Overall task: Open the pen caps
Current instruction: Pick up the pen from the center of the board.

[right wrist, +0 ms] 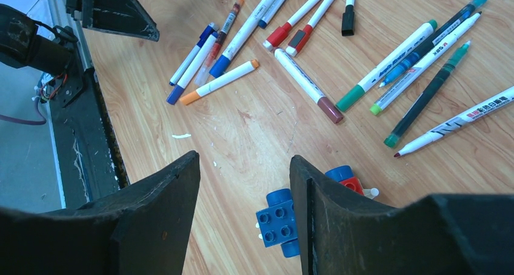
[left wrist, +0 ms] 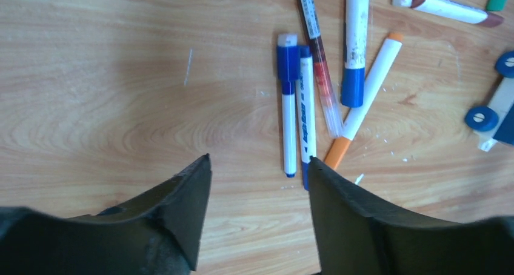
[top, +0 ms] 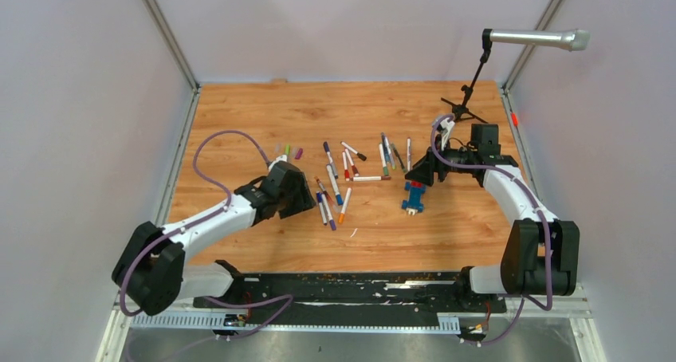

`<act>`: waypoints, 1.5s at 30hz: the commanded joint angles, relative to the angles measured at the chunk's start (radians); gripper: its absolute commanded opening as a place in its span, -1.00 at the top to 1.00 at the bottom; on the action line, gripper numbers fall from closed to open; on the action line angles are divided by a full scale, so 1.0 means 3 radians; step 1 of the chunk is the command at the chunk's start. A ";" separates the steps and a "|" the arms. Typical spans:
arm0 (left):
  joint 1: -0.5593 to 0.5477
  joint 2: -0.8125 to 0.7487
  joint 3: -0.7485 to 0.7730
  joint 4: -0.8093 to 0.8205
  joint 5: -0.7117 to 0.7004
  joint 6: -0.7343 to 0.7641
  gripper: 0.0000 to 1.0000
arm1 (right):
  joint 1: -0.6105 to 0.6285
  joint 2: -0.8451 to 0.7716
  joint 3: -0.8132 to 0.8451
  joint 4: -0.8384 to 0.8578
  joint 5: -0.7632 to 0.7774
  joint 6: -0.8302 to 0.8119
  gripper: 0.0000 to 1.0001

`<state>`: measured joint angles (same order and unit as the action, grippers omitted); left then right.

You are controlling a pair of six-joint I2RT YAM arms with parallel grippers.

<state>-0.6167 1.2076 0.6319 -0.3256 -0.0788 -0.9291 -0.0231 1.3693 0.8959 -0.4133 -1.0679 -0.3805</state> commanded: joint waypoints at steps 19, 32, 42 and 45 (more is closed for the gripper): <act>-0.0085 0.1220 0.0994 -0.0377 -0.0372 0.0052 -0.09 | -0.0015 0.0099 0.0071 -0.0032 -0.0085 -0.0145 -0.14; -0.0084 0.1486 0.1230 -0.0455 -0.0354 0.0148 -0.05 | -0.0017 0.0152 0.0112 -0.0107 -0.0101 -0.0173 -0.14; -0.0085 0.1652 0.1317 -0.0512 -0.0338 0.0220 -0.06 | -0.0016 0.0161 0.0132 -0.0136 -0.0108 -0.0184 -0.14; -0.0082 0.1690 0.1356 -0.0555 -0.0366 0.0231 -0.05 | -0.0016 0.0160 0.0130 -0.0136 -0.0111 -0.0180 -0.14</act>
<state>-0.6353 1.6955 1.0035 -0.4637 -0.1650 -0.8761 -0.0231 1.4151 0.8986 -0.4564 -1.0657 -0.4034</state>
